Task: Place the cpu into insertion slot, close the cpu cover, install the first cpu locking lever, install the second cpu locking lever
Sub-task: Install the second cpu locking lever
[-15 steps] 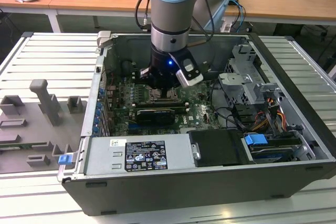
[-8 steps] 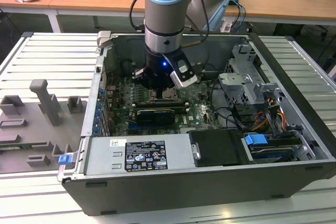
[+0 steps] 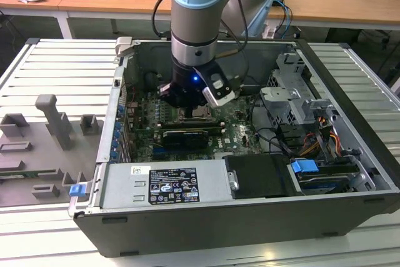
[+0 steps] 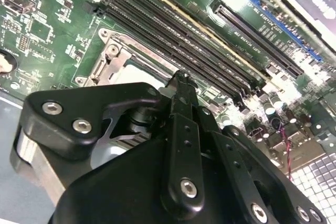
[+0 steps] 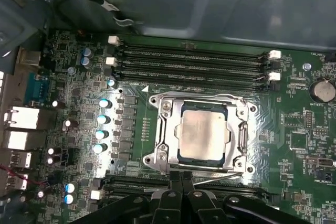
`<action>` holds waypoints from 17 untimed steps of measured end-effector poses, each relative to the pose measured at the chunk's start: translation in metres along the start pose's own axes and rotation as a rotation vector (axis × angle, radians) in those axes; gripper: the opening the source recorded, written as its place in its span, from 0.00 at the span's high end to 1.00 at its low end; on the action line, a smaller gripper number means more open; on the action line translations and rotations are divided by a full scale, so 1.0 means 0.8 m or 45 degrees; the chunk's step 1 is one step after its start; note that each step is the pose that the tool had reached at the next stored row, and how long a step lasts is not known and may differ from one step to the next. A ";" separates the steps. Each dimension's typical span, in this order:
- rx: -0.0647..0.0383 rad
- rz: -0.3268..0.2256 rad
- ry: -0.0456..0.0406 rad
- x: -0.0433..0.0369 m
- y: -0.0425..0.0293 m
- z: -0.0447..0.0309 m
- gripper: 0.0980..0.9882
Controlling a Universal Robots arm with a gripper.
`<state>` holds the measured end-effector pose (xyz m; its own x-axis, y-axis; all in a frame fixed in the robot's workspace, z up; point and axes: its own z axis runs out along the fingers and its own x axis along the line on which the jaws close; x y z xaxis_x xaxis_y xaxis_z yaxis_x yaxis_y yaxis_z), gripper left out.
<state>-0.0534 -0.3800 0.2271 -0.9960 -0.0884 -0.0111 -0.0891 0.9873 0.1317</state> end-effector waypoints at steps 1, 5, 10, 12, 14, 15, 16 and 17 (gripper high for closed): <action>-0.001 -0.001 0.000 0.001 -0.0005 -0.0001 0.99; -0.018 -0.002 -0.005 0.006 -0.0025 0.0064 0.99; -0.069 -0.003 -0.015 0.010 -0.0136 0.0060 0.99; -0.095 -0.003 -0.018 0.013 -0.0180 0.0055 0.99; -0.107 -0.003 -0.020 0.015 -0.0208 0.0051 0.99; -0.111 -0.003 -0.020 0.015 -0.0220 0.0049 0.99; -0.114 -0.003 -0.021 0.016 -0.0232 0.0048 0.99; -0.116 -0.003 -0.021 0.017 -0.0246 0.0045 0.99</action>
<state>-0.0653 -0.4002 0.2207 -0.9957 -0.0878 -0.0277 -0.0918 0.9708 0.2217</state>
